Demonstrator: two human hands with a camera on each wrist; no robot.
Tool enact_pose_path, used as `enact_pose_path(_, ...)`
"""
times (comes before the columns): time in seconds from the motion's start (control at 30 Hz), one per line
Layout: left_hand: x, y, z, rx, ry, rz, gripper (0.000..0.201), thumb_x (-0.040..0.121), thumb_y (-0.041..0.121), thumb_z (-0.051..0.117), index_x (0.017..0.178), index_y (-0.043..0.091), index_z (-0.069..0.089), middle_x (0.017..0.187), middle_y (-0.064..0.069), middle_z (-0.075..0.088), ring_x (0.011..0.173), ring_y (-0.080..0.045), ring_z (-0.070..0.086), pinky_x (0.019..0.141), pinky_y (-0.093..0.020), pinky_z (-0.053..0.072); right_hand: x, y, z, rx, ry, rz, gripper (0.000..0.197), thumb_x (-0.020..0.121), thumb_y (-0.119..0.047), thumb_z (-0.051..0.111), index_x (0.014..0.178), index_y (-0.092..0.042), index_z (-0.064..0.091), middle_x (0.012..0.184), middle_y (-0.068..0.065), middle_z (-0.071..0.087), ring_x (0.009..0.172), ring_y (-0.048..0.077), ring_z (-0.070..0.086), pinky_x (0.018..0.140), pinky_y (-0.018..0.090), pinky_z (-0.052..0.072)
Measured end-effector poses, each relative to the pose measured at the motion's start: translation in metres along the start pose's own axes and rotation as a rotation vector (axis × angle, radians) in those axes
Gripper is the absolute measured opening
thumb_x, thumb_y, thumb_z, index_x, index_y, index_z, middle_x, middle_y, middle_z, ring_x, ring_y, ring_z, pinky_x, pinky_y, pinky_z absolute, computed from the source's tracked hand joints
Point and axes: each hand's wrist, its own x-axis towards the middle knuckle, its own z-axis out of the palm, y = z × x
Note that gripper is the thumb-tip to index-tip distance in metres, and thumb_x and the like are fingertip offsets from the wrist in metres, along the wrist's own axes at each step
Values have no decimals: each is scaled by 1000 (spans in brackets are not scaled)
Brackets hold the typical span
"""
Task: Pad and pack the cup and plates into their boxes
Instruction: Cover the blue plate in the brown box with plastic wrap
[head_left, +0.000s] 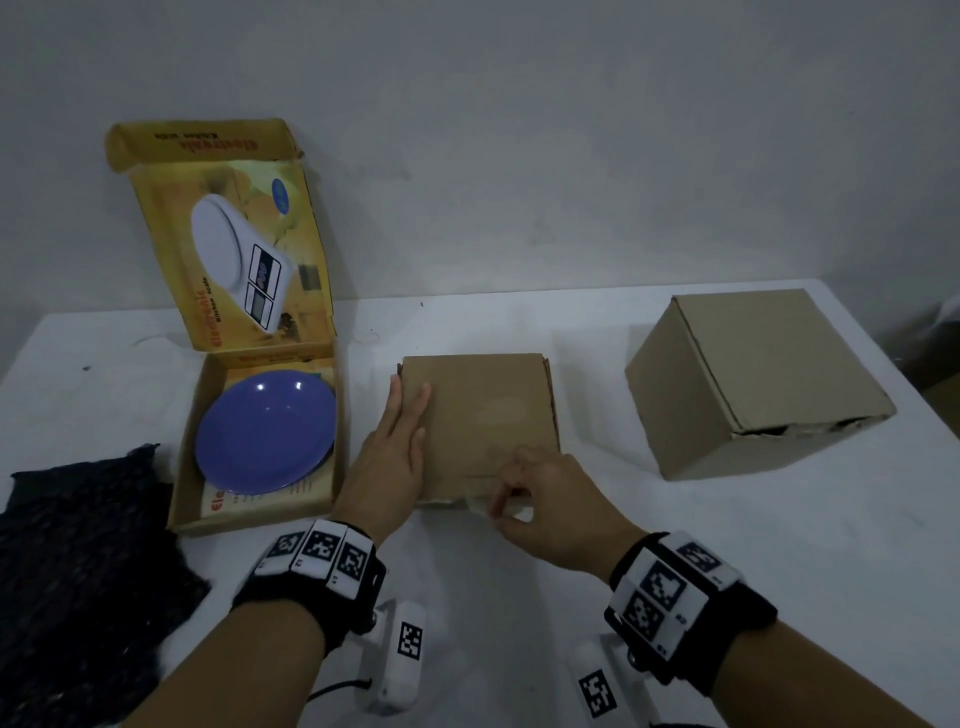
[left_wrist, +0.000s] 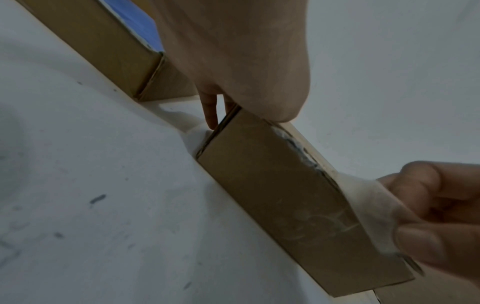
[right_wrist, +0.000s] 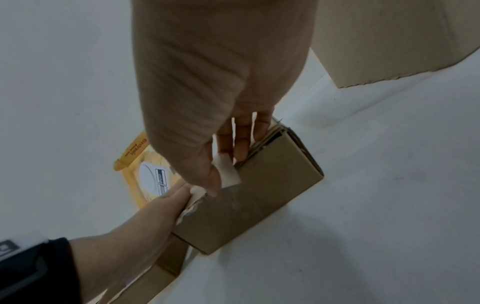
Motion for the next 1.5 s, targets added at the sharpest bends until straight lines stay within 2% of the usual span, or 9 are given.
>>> enact_pose_path(0.37, 1, -2, 1, -5, 11, 3, 50, 101, 26, 28, 149, 36, 17, 159, 11, -4, 131, -24, 42, 95, -34, 46, -9, -1, 14, -2, 52, -75, 29, 78, -6, 62, 98, -26, 52, 81, -9, 64, 74, 11, 59, 66, 31, 52)
enact_pose_path(0.53, -1, -1, 1, 3, 19, -2, 49, 101, 31, 26, 149, 38, 16, 159, 12, -4, 131, -25, 42, 98, -35, 45, -12, 9, 34, -433, 259, -392, 39, 61, 4, 70, 86, -17, 48, 65, 1, 61, 55, 17, 54, 54, 17, 29)
enact_pose_path(0.8, -3, 1, 0, 9, 18, -25, 50, 101, 29, 27, 149, 38, 13, 159, 13, -6, 128, -23, 44, 94, -29, 43, -1, 10, 43, -733, 323, -534, 24, 77, 0, 46, 65, -16, 60, 57, 1, 55, 50, 18, 51, 50, 26, 38)
enact_pose_path(0.97, -2, 3, -1, 20, 20, -55, 50, 101, 29, 27, 149, 35, 14, 159, 11, -7, 121, -23, 49, 86, -27, 45, -6, 23, 46, -747, 179, -473, 2, 76, -15, 62, 75, -14, 63, 74, 5, 66, 69, 23, 59, 64, 32, 47)
enact_pose_path(1.1, 0, -1, -2, 22, -9, -50, 50, 101, 29, 27, 149, 38, 13, 159, 13, -6, 120, -23, 51, 81, -29, 48, 5, 12, 21, -523, 323, -442, 23, 73, -32, 70, 84, -13, 61, 80, 6, 61, 71, 24, 53, 65, 32, 39)
enact_pose_path(1.2, 0, -3, 0, 19, -7, -44, 50, 101, 29, 28, 148, 38, 15, 159, 12, -4, 114, -24, 56, 77, -30, 50, 25, 10, 2, -536, 219, -174, 77, 65, -64, 65, 123, -16, 48, 123, 14, 53, 110, 33, 53, 91, 43, 42)
enact_pose_path(1.27, 1, -2, 0, 22, -7, -49, 50, 101, 29, 29, 148, 38, 15, 159, 12, -4, 109, -23, 58, 76, -32, 52, 34, 16, 2, -556, 52, -50, 99, 66, -80, 46, 145, -24, 24, 153, 15, 24, 142, 32, 22, 112, 51, 22)
enact_pose_path(1.37, 0, -2, -1, 27, -2, -44, 51, 100, 29, 29, 149, 37, 15, 159, 12, -4, 106, -20, 58, 73, -29, 51, 40, 25, 17, -576, 2, -33, 97, 72, -84, 29, 150, -31, 6, 159, 12, -1, 147, 27, -4, 117, 54, 6)
enact_pose_path(1.5, 0, -2, 0, 28, 0, -40, 51, 101, 28, 29, 148, 38, 15, 159, 13, -6, 111, -19, 56, 77, -32, 52, 40, 29, 27, -631, 47, -20, 95, 73, -80, 39, 150, -28, 16, 157, 16, 14, 146, 30, 11, 114, 56, 14)
